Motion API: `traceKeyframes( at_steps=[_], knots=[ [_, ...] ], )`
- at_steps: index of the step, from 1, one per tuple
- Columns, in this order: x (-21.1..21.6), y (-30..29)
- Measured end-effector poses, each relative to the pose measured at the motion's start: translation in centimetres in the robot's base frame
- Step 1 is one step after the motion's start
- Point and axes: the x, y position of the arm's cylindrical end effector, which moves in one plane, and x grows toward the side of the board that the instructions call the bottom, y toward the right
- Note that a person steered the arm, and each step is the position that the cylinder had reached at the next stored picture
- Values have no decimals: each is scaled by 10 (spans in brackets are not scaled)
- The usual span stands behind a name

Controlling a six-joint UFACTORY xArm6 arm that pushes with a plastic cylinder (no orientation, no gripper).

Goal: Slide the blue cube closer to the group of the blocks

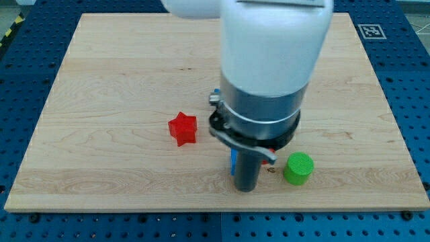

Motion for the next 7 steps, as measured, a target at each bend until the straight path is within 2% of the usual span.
traceKeyframes(
  at_steps=[1,2,3,4,5,7],
  knots=[
    [-2,26],
    [-11,28],
    [19,27],
    [18,-10],
    [-17,-19],
    [-33,-17]
  ],
)
